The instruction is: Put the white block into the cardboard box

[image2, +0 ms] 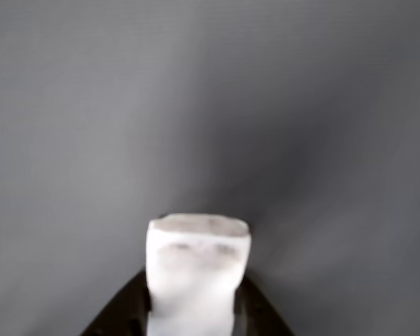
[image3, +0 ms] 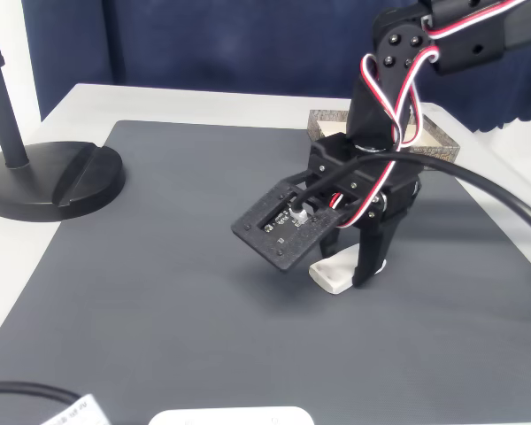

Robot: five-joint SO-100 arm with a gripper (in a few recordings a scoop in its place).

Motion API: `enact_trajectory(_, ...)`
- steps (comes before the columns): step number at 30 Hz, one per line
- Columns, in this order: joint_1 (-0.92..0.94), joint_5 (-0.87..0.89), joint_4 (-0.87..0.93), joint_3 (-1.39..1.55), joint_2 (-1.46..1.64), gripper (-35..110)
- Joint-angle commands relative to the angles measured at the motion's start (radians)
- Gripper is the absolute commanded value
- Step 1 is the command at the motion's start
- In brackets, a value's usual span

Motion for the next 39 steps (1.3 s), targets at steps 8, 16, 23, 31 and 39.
enact_trajectory(8,-0.003,0.002,0.031,-0.021,0.015,-2)
enact_trajectory(16,0.025,-0.035,0.077,-0.051,0.176,-2)
enact_trajectory(23,0.112,-0.091,0.198,-0.08,0.308,-2)
enact_trajectory(31,0.241,-0.135,0.261,-0.172,0.333,-2)
enact_trajectory(39,0.417,-0.127,0.336,-0.341,0.281,-2)
